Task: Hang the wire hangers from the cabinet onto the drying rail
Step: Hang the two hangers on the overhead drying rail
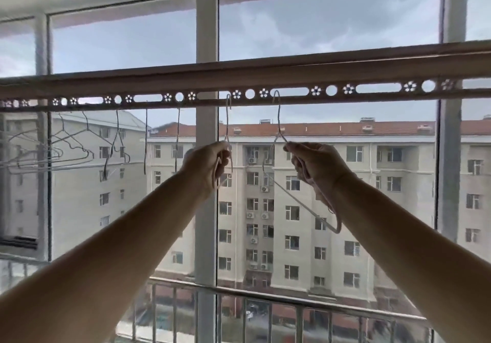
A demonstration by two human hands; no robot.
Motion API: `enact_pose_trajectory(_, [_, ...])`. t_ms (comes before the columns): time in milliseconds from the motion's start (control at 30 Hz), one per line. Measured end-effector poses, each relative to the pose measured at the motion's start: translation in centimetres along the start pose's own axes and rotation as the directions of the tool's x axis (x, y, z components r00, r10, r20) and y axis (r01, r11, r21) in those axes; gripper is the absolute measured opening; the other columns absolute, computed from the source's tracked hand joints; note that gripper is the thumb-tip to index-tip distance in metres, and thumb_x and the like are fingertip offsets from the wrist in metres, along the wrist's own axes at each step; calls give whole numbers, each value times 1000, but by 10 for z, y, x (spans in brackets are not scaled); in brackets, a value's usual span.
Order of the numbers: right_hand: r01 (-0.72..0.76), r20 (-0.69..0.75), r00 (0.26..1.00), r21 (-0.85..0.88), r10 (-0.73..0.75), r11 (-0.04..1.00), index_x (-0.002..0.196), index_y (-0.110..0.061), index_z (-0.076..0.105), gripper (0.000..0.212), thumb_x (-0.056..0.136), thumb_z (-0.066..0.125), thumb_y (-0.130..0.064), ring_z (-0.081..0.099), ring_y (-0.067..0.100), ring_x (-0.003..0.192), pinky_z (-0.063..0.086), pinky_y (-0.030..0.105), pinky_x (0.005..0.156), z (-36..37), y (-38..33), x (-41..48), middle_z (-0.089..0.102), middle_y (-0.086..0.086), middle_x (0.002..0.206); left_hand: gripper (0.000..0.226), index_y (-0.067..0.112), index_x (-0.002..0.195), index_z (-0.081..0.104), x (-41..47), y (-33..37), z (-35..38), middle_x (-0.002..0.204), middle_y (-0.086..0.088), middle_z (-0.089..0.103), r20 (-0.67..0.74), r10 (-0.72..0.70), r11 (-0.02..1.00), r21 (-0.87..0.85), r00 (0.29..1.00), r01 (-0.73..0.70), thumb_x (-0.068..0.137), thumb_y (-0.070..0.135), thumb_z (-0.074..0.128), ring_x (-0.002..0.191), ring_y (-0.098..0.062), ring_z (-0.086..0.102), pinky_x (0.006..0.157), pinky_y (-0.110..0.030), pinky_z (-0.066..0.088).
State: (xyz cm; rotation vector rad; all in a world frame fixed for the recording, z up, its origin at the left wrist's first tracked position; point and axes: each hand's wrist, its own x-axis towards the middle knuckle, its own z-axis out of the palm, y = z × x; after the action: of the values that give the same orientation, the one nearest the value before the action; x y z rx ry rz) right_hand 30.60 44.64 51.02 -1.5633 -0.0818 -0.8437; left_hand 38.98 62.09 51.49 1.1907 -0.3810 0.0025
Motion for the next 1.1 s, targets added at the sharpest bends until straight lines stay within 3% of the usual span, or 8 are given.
enact_pose_trajectory(100, [20,0,1000,-8,-20,1000,79,-1,66,19,87,62,-18,33,9,36,27,14,34,6,4,29,45,5,52,23,12,67,59,26,0,1,41,7,56,-23,-4,1000,-4,1000,3,89,18,58,46,-6,47,44,-17,33])
enact_pose_trajectory(200, [46,20,999,-19,-45,999,71,-7,64,17,86,62,-17,33,9,37,27,13,34,14,9,53,45,4,51,18,11,69,60,50,-1,-2,48,3,58,-69,33,999,-25,997,-35,87,15,61,38,-3,50,36,-12,35])
enact_pose_trajectory(367, [74,16,997,-23,-74,997,53,-11,51,33,85,62,-11,31,5,29,25,12,32,34,18,80,42,-6,35,18,9,72,63,81,-4,-9,64,-3,58,-84,99,995,-16,992,-100,88,17,61,54,-10,48,51,-19,32])
enact_pose_trajectory(467, [81,26,996,-28,-81,996,61,-8,55,26,86,61,-12,30,5,28,25,12,32,45,23,91,42,4,47,18,9,72,63,92,-3,-11,64,-3,58,-73,136,990,-18,988,-137,88,17,61,55,-10,47,53,-20,32])
enact_pose_trajectory(600, [103,20,995,-65,-102,993,71,-7,62,18,87,60,-13,32,5,32,27,13,33,56,26,101,44,5,52,18,9,71,64,107,1,-17,61,-1,58,-55,161,987,-5,985,-161,87,18,62,55,-9,48,53,-20,33])
enact_pose_trajectory(867, [16,1,1000,-50,-16,999,66,-7,60,21,87,61,-14,31,3,26,26,12,31,71,46,111,42,-7,32,15,12,74,62,133,-11,-27,58,3,59,-22,51,998,-21,998,-51,87,18,61,50,-4,51,40,-12,37])
enact_pose_trajectory(967, [-8,-8,1000,-27,7,1000,79,3,64,21,88,59,-15,31,8,32,24,13,32,72,50,109,45,2,44,13,11,80,63,136,-18,-31,49,6,61,13,41,999,-29,999,-40,89,19,59,41,-1,54,38,-12,39])
enact_pose_trajectory(1100, [-6,-33,999,-65,4,998,99,8,64,31,89,56,-20,35,11,42,27,14,32,72,52,110,48,6,57,15,9,86,64,141,-23,-35,67,-1,63,21,45,998,-42,999,-45,90,23,60,44,-2,57,39,-14,43])
